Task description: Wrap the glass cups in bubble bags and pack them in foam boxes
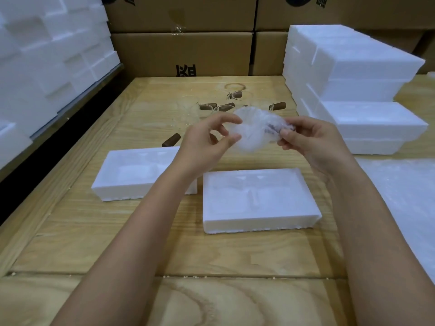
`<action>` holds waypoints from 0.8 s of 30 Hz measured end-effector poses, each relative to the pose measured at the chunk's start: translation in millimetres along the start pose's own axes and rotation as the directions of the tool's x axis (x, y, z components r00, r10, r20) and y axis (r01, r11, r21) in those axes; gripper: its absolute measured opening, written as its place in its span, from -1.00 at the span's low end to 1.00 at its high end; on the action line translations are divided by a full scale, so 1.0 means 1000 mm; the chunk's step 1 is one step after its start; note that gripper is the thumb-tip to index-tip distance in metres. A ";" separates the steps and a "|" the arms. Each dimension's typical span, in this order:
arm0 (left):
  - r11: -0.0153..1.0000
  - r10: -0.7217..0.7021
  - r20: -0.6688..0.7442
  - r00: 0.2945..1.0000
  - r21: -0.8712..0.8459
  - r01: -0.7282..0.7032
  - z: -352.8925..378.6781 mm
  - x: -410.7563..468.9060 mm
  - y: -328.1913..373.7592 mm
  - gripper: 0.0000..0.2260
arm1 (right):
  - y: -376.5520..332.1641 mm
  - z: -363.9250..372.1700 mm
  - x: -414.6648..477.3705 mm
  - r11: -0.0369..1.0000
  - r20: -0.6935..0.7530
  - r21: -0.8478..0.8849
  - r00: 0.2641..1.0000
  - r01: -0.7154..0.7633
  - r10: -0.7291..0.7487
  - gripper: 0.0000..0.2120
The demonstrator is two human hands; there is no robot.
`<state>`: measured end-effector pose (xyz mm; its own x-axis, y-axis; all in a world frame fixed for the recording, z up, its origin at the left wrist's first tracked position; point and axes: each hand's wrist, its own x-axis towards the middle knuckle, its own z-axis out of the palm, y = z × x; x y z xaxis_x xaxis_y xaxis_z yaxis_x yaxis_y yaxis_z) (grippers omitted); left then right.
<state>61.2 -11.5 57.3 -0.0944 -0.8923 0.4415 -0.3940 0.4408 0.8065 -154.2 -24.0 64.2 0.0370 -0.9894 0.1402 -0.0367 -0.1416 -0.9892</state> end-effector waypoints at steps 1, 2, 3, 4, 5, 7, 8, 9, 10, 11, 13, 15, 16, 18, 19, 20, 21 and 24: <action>0.999 0.030 -0.041 0.999 -0.043 -0.032 0.000 0.000 0.001 -0.79 | -0.003 0.001 -0.001 0.999 -0.001 0.017 1.000 0.029 -0.029 -0.83; 0.995 0.041 -0.076 0.996 -0.089 -0.048 -0.001 0.000 0.002 -0.78 | -0.005 0.002 -0.002 0.998 0.007 0.033 0.999 0.049 -0.049 -0.86; 0.989 0.031 -0.100 0.995 -0.142 -0.045 -0.002 0.000 0.003 -0.77 | -0.008 0.003 -0.004 0.997 0.023 0.052 0.998 0.056 -0.057 -0.89; 0.979 0.007 -0.110 0.994 -0.200 -0.029 -0.003 0.000 0.005 -0.77 | -0.010 0.004 -0.006 0.996 0.042 0.077 0.998 0.050 -0.053 -0.92; 0.966 -0.017 -0.107 0.994 -0.257 -0.011 -0.005 0.001 0.006 -0.77 | -0.011 0.005 -0.008 0.993 0.063 0.110 0.997 0.030 -0.038 -0.91; 0.941 -0.049 -0.073 0.996 -0.338 0.021 -0.007 0.002 0.006 -0.78 | -0.015 0.009 -0.010 0.983 0.105 0.178 0.994 -0.040 0.021 -0.81; 0.927 -0.063 -0.044 0.997 -0.372 0.043 -0.008 0.002 0.006 -0.77 | -0.016 0.011 -0.011 0.976 0.116 0.200 0.991 -0.084 0.061 -0.78; 0.910 -0.083 -0.011 0.997 -0.408 0.071 -0.008 0.003 0.005 -0.76 | -0.018 0.012 -0.011 0.968 0.117 0.216 0.987 -0.129 0.106 -0.76; 0.893 -0.109 0.017 0.994 -0.438 0.106 -0.008 0.003 0.005 -0.75 | -0.019 0.014 -0.011 0.960 0.111 0.224 0.983 -0.169 0.147 -0.73; 0.878 -0.142 0.037 0.989 -0.457 0.143 -0.007 0.004 0.004 -0.75 | -0.019 0.015 -0.011 0.954 0.104 0.221 0.978 -0.202 0.183 -0.71; 0.859 -0.205 0.065 0.977 -0.466 0.211 -0.006 0.005 0.002 -0.75 | -0.019 0.016 -0.011 0.951 0.082 0.186 0.968 -0.248 0.236 -0.67; 0.848 -0.249 0.082 0.965 -0.463 0.258 -0.004 0.004 -0.001 -0.72 | -0.018 0.016 -0.011 0.946 0.064 0.157 0.958 -0.285 0.278 -0.65; 0.847 -0.272 0.087 0.958 -0.452 0.281 -0.004 0.003 -0.002 -0.66 | -0.017 0.016 -0.011 0.944 0.059 0.145 0.955 -0.296 0.291 -0.64; 0.847 -0.318 0.097 0.943 -0.417 0.329 -0.003 0.002 -0.005 -0.59 | -0.016 0.015 -0.011 0.942 0.055 0.116 0.949 -0.315 0.310 -0.62; 0.848 -0.337 0.102 0.936 -0.399 0.349 -0.003 0.002 -0.006 -0.58 | -0.015 0.015 -0.011 0.940 0.055 0.102 0.946 -0.324 0.320 -0.61; 0.848 -0.353 0.109 0.929 -0.381 0.367 -0.003 0.001 -0.007 -0.56 | -0.014 0.015 -0.011 0.938 0.054 0.094 0.943 -0.333 0.329 -0.61; 0.848 -0.367 0.116 0.923 -0.367 0.383 -0.003 0.000 -0.007 -0.55 | -0.014 0.015 -0.012 0.936 0.053 0.089 0.940 -0.340 0.336 -0.62; 0.833 -0.409 0.160 0.898 -0.336 0.439 -0.004 -0.001 -0.007 -0.54 | -0.012 0.016 -0.012 0.934 0.052 0.100 0.939 -0.344 0.341 -0.64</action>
<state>68.0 -13.0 52.9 -0.0703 -0.9975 0.0037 -0.0621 0.0081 0.9980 -138.7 -10.4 73.7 0.0737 -0.9755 -0.2075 0.0529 0.2116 -0.9759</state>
